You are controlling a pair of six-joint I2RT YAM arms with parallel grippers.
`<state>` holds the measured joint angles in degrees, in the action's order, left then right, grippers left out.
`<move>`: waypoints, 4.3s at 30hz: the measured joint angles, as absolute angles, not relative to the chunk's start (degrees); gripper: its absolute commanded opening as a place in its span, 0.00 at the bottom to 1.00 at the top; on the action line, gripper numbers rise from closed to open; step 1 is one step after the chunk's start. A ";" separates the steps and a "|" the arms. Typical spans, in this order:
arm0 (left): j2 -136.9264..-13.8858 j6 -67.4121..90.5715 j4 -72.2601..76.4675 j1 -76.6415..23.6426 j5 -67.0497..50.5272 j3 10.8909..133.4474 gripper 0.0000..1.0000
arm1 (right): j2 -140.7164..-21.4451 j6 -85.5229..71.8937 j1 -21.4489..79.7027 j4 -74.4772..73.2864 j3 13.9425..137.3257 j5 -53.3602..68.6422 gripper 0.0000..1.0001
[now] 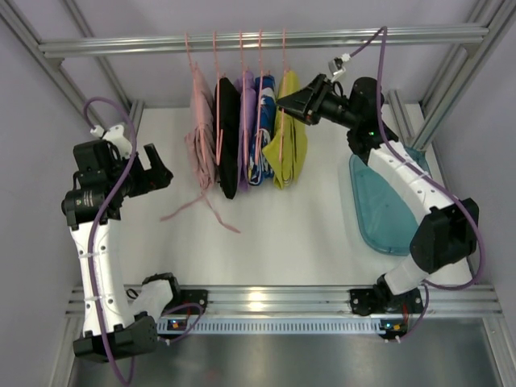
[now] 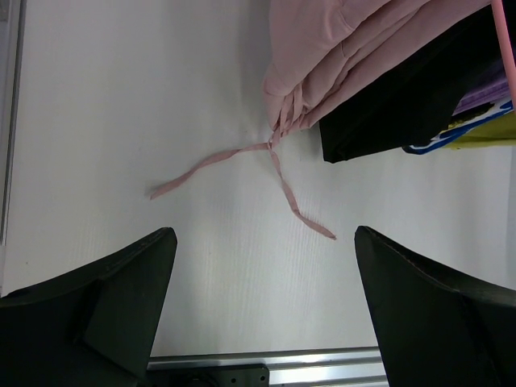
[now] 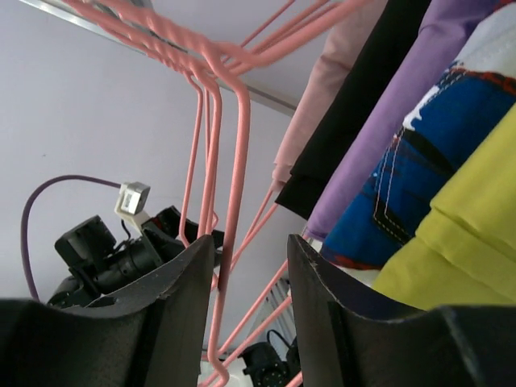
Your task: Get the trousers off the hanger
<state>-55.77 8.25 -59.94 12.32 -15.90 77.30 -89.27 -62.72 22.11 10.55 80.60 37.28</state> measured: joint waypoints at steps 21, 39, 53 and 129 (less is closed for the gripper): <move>-55.79 7.18 -59.16 12.32 -16.21 77.80 0.99 | -91.88 -68.60 22.35 17.21 82.78 37.15 0.00; -56.84 8.69 -55.99 12.34 -21.61 80.73 0.98 | -85.01 -63.64 21.82 14.76 86.39 43.07 0.00; -62.08 12.34 -45.30 12.29 -43.53 91.64 0.93 | -67.40 -60.53 18.76 10.72 75.99 50.11 0.00; -87.64 56.49 6.87 -48.40 -41.17 87.55 0.00 | -49.10 -37.17 0.95 -4.64 68.20 41.47 0.97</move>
